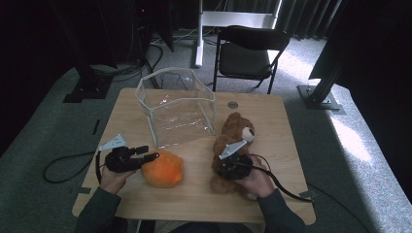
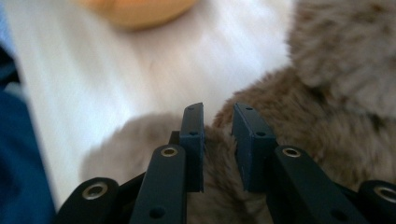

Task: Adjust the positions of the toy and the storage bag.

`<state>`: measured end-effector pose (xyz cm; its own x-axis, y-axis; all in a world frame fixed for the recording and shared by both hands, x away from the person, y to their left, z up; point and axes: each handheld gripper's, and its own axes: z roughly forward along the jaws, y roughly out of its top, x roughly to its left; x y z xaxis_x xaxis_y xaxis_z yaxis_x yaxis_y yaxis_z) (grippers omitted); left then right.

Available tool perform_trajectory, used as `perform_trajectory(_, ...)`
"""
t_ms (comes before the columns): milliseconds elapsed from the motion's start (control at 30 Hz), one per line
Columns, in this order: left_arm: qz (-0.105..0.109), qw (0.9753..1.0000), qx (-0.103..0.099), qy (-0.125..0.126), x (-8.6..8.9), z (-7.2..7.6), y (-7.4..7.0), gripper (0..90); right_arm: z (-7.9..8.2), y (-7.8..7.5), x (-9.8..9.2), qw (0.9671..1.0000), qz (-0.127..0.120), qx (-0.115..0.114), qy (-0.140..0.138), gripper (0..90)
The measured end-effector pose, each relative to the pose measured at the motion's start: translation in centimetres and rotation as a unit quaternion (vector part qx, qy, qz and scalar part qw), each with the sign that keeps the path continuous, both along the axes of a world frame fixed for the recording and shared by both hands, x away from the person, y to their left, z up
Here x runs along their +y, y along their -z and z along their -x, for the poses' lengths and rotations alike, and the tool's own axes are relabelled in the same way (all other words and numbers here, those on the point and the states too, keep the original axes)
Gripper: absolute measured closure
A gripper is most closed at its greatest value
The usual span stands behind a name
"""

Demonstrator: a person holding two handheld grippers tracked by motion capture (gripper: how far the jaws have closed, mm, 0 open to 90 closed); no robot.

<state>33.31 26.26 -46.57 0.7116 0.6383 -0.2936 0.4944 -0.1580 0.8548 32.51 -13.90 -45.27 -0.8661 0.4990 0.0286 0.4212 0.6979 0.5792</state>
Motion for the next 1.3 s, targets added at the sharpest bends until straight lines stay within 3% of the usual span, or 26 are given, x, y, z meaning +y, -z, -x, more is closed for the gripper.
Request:
perform_trajectory(100,-0.005,1.0,-0.002,0.001,-0.1,-0.1,-0.1,45.3,1.5,-0.3,-2.0,0.9999,0.011,0.005,-0.003,73.7)
perform_trajectory(233,-0.003,1.0,-0.003,-0.001,-0.1,-0.2,-0.2,45.2,3.1,-0.7,-5.3,0.9996,0.021,-0.002,0.019,71.5)
perform_trajectory(567,-0.009,1.0,-0.002,0.001,-0.5,-0.6,-0.1,44.8,3.6,-0.8,-11.7,0.9961,0.022,0.002,0.085,68.3)
perform_trajectory(633,-0.013,0.9999,-0.002,0.001,-0.6,-0.6,-0.1,44.6,3.7,-1.2,-12.3,0.9957,0.006,-0.001,0.092,64.5)
perform_trajectory(767,-0.014,0.9999,-0.002,-0.001,-0.7,-0.8,0.0,43.8,3.6,-2.4,-12.2,0.9953,-0.037,-0.027,0.085,61.0)
perform_trajectory(900,-0.017,0.9998,-0.006,-0.004,-0.8,-0.9,-0.1,43.5,2.4,-3.7,-11.2,0.9904,-0.065,-0.072,0.099,58.6)
perform_trajectory(1067,-0.02,0.9995,-0.017,-0.02,-0.5,-1.3,-0.6,43.0,-1.1,-4.5,-9.2,0.9837,-0.078,-0.115,0.115,56.3)
perform_trajectory(1300,-0.044,0.9966,-0.039,-0.058,-0.5,-2.4,-1.6,42.5,-5.8,-4.1,-6.5,0.9805,-0.094,-0.128,0.115,55.8)
